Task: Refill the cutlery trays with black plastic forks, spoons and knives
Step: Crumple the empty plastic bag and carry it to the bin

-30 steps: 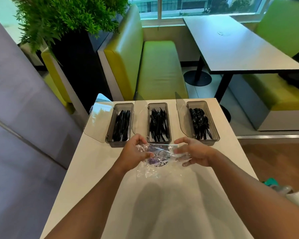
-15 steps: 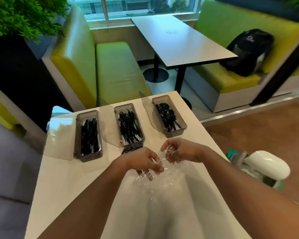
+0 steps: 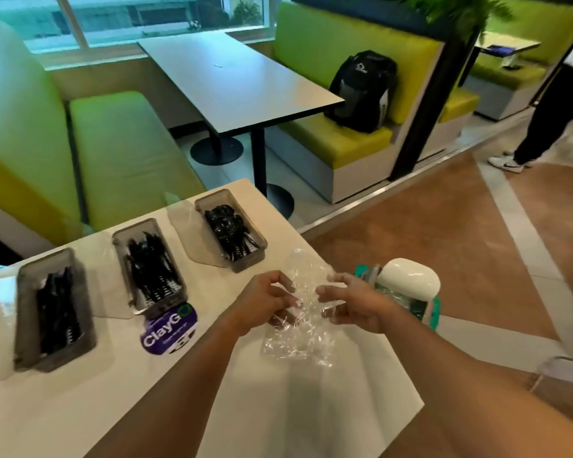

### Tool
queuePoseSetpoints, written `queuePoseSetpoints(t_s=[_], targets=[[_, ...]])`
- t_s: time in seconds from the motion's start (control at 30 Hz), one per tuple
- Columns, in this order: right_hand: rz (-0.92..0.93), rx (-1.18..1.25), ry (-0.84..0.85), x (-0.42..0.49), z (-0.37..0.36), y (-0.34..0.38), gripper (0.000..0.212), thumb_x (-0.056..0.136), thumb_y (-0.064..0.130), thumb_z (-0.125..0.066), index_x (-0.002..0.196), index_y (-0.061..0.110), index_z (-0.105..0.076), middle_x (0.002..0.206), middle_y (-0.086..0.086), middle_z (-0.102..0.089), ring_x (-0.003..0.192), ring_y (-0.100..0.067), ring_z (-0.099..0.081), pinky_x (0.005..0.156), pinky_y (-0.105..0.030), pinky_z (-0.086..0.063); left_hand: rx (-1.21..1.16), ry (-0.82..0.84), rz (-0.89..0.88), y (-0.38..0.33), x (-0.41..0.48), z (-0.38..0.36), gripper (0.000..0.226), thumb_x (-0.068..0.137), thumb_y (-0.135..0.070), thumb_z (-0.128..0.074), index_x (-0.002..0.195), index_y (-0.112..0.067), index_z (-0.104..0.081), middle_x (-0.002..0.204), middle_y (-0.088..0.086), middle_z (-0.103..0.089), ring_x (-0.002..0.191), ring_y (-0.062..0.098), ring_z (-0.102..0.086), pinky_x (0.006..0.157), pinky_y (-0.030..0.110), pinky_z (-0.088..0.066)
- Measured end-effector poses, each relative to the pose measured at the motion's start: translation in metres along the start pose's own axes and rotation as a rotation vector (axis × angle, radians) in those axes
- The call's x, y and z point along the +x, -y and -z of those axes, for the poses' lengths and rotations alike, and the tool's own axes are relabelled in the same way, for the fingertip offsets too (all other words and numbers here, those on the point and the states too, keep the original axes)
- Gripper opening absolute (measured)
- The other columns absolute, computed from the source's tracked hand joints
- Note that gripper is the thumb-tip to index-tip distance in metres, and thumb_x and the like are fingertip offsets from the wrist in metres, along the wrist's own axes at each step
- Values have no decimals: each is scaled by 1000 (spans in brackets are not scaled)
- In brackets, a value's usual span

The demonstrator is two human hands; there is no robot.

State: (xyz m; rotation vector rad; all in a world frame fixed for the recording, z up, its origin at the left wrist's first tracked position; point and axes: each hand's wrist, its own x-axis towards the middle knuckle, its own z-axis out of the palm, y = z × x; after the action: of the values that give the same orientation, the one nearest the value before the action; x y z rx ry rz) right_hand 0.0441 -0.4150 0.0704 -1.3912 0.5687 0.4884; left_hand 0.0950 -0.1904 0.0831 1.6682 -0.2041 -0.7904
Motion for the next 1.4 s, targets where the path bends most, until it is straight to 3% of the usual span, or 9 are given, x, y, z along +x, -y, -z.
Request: queuePoseSetpoints(t_s=[0.1,0.2,0.43,0.6,0.73,0.83,1.07,1.17,1.4], targets=[[-11,149,23,1,33,-9,76,65,14,-88,132,9,-54,87,-10,-72,62,-20,-61,56,-29,-47,-77,-13,-35,-11,25,-39,17,94,7,-62,104,-6,-56,95,18,-76,66,30,-73,50,32,-56],[16,311,37,1,74,-20,47,75,-4,-79,119,8,-70,98,-19,-68,82,-30,-57,71,-38,-45,-113,21,-23,-15,50,-74,29,96,16,-49,110,-6,-61,108,18,-74,78,37,-75,54,33,-58],[83,303,-186,-9,162,-41,24,90,-14,-60,79,6,-68,65,-9,-67,47,-14,-58,45,-25,-50,101,51,96,-11,103,-149,30,100,9,-44,83,-1,-66,65,2,-69,48,15,-62,53,34,-60],[219,-46,-395,-2,193,-58,26,93,3,-68,76,20,-78,96,-4,-72,81,-13,-65,65,-21,-52,317,87,140,-11,143,-181,27,100,-2,-44,93,6,-69,81,19,-65,60,21,-63,55,34,-61],[288,-281,-429,-4,201,-58,29,94,-5,-60,90,20,-75,104,-1,-66,99,-15,-60,82,-19,-49,530,80,45,-6,161,-200,8,87,-14,-78,93,-9,-77,81,-1,-73,70,10,-68,60,22,-58],[293,-473,-357,-7,208,-67,40,90,-5,-59,97,33,-70,125,3,-54,119,-14,-51,101,-26,-46,657,1,-11,5,176,-211,12,87,-5,-74,93,-14,-78,88,-5,-71,82,8,-66,79,25,-59],[586,-1064,-561,-12,198,-100,45,77,32,-63,122,30,-67,119,1,-51,112,-18,-46,86,-28,-49,865,-140,-89,24,190,-232,20,99,-7,-52,95,-17,-69,95,-2,-68,88,14,-63,74,23,-50],[494,-1193,-475,-2,187,-106,40,80,28,-63,119,26,-67,119,2,-56,109,-21,-50,88,-37,-55,942,-99,-103,32,187,-237,14,101,-17,-52,96,-17,-64,94,-3,-65,87,16,-62,69,19,-45],[211,-1417,-271,26,177,-102,49,97,15,-58,145,17,-50,150,-2,-42,138,-23,-35,116,-38,-33,1196,-6,-133,53,188,-232,21,97,-32,-61,113,-18,-65,111,3,-70,106,27,-64,86,42,-58]])
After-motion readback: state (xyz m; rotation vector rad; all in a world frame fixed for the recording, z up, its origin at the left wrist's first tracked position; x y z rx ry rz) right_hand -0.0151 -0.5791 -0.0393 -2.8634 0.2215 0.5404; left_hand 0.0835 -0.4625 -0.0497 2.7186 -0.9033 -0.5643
